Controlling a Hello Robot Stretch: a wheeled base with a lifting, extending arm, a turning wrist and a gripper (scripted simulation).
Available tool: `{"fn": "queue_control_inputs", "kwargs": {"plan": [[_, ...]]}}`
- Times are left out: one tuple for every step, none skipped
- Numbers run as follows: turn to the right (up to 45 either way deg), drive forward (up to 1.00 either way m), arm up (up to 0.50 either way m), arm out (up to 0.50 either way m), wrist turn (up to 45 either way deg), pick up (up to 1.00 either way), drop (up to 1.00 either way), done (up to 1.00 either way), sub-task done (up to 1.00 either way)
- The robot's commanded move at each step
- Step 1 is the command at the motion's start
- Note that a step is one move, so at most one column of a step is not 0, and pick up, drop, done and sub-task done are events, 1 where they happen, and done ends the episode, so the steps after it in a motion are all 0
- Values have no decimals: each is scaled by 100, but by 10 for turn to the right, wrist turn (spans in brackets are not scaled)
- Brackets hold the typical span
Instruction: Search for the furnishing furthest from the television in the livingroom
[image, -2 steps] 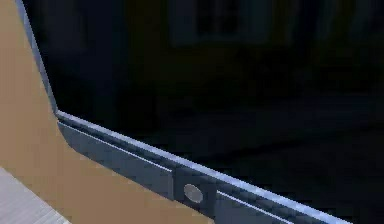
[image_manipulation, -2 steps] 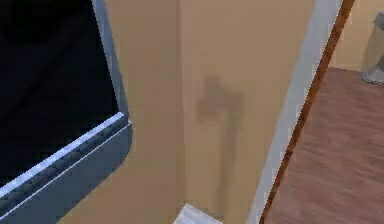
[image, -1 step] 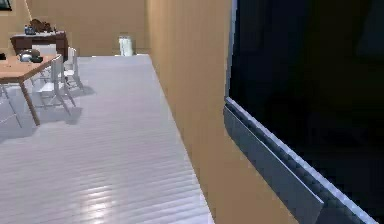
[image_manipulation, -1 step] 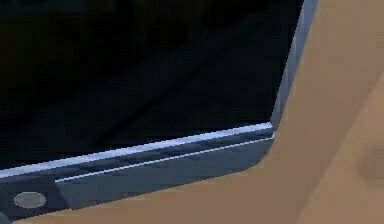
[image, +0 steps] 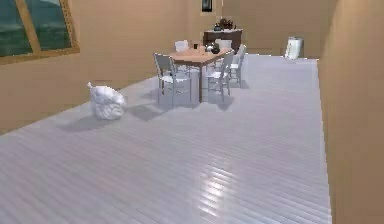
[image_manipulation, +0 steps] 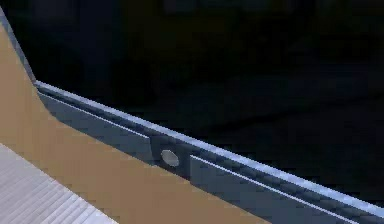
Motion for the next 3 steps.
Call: {"fn": "queue_control_inputs", "kwargs": {"plan": [[-450, 0, 0, 0, 0, 0, 0, 0, 0], [-150, 0, 0, 0, 0, 0, 0, 0, 0], [0, 20, 0, 0, 0, 0, 0, 0, 0]]}}
